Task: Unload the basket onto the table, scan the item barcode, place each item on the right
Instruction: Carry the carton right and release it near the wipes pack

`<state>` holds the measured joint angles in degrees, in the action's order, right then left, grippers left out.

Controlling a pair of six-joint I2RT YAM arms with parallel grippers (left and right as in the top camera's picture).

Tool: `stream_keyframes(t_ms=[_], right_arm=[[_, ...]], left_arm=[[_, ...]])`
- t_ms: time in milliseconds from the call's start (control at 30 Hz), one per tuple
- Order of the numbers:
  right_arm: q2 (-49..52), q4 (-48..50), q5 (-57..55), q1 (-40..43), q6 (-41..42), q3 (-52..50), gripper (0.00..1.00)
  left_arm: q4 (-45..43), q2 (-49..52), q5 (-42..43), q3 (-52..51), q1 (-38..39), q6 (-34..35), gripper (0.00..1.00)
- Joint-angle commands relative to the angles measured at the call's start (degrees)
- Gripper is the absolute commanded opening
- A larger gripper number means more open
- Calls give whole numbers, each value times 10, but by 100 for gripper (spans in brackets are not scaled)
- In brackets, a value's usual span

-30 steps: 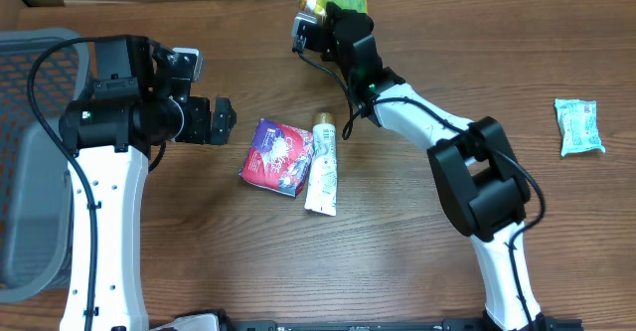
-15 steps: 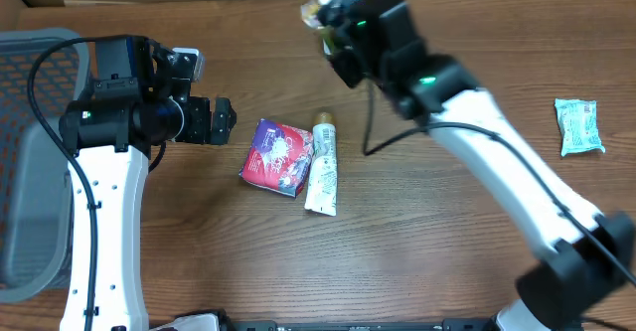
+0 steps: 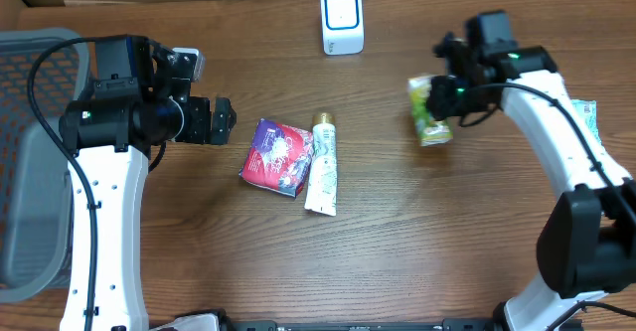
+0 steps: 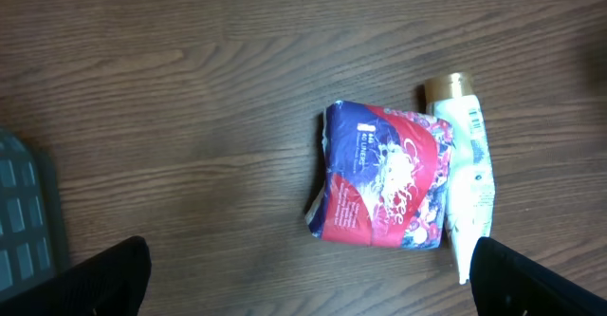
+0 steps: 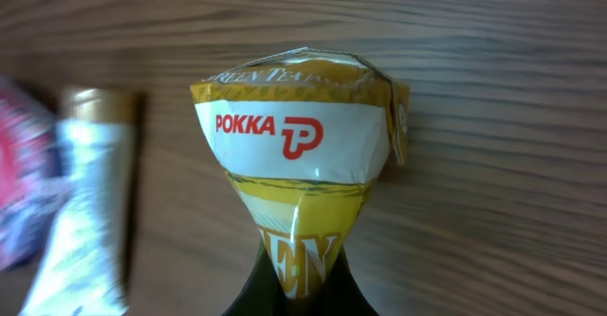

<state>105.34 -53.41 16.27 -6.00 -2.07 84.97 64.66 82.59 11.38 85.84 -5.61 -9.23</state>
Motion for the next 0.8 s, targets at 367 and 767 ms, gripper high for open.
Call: stream_keyframes(t_ms=[367, 767], right_arm=[[15, 136, -6, 193, 145, -143, 4], [15, 150, -68, 259, 204, -144, 36]], left_arm=[[-2, 0, 5, 1, 4, -10, 100], [-2, 0, 5, 1, 4, -10, 100]])
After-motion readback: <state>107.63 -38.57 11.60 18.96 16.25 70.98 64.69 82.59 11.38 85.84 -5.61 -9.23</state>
